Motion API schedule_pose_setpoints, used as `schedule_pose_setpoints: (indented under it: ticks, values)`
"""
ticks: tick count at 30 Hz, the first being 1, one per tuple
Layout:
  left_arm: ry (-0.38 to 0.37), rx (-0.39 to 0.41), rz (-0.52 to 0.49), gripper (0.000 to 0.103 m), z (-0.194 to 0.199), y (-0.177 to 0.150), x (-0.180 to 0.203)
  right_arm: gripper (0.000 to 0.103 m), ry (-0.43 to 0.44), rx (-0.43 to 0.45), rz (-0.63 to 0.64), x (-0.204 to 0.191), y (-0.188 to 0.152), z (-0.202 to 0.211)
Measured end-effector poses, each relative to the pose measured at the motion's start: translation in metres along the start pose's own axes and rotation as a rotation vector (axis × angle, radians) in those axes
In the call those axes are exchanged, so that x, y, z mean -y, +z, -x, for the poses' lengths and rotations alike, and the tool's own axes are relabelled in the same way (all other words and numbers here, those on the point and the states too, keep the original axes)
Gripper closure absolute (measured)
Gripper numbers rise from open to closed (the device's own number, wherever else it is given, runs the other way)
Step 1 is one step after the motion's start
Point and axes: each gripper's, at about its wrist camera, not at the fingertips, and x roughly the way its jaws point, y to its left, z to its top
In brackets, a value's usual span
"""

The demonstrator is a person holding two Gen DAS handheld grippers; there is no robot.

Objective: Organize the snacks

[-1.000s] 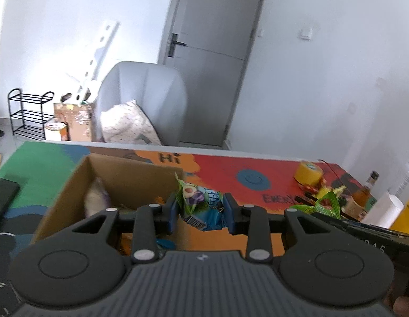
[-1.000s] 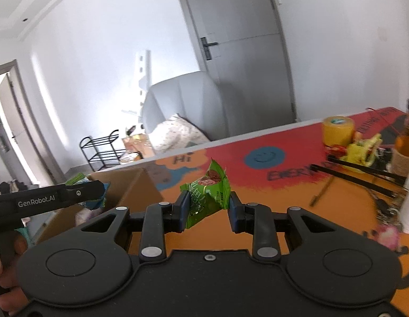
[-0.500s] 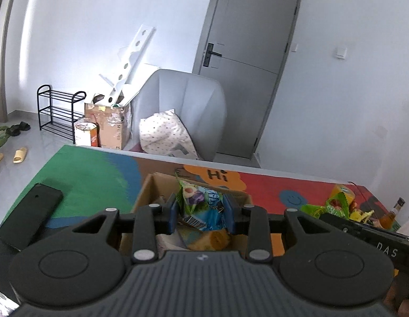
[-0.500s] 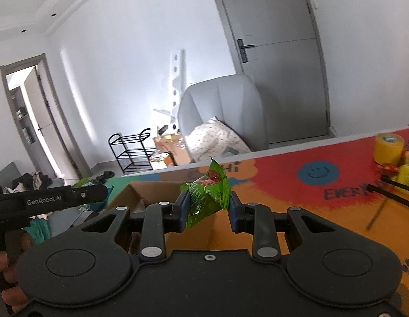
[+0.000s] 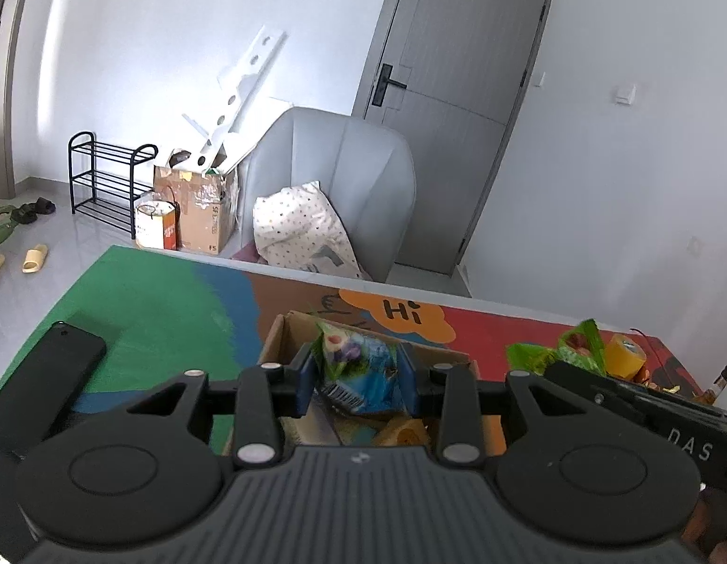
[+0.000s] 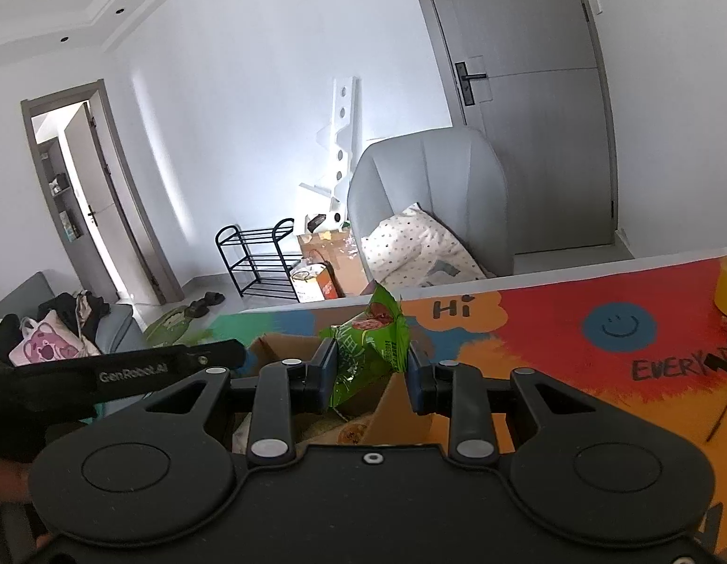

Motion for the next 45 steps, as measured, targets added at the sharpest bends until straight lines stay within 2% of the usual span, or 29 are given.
schedule_pose_setpoints:
  ticks: [3, 8, 11, 13, 15, 18, 25, 27, 35, 43, 45]
  values:
    - [0.006, -0.009, 0.014, 0.057, -0.004, 0.001, -0.003, 0.074, 0.007, -0.009, 0.001, -0.003, 0.000, -0.006]
    - [0.032, -0.003, 0.034, 0.055, -0.001, 0.002, -0.016, 0.074, 0.027, -0.024, 0.008, -0.010, 0.000, -0.013]
    - [0.050, 0.003, 0.047, 0.051, 0.003, 0.003, -0.024, 0.074, 0.067, -0.021, -0.020, -0.014, 0.004, -0.015]
    - [0.064, 0.007, 0.051, 0.047, 0.005, 0.003, -0.028, 0.069, 0.088, -0.008, -0.030, -0.015, 0.006, -0.014]
    - [0.079, 0.006, 0.053, 0.040, 0.008, 0.004, -0.032, 0.059, 0.092, 0.002, -0.039, -0.016, 0.007, -0.011]
    - [0.106, 0.014, 0.051, 0.027, 0.013, 0.003, -0.035, 0.058, 0.091, -0.005, -0.044, -0.015, 0.006, -0.007]
    - [0.116, 0.011, 0.037, 0.013, 0.018, 0.000, -0.030, 0.052, 0.069, -0.014, -0.033, -0.015, 0.002, 0.006]
    - [0.115, 0.014, 0.025, 0.009, 0.021, -0.002, -0.026, 0.048, 0.057, -0.018, -0.035, -0.014, 0.001, 0.010]
    - [0.087, -0.040, -0.019, 0.006, 0.023, -0.010, -0.011, 0.038, 0.011, -0.041, -0.049, 0.000, -0.009, 0.026]
    - [0.082, -0.053, -0.059, 0.006, 0.037, -0.019, 0.009, 0.027, -0.015, -0.030, -0.070, 0.012, -0.017, 0.053]
    - [0.082, -0.054, -0.070, 0.003, 0.042, -0.022, 0.015, 0.021, -0.022, -0.022, -0.074, 0.015, -0.018, 0.059]
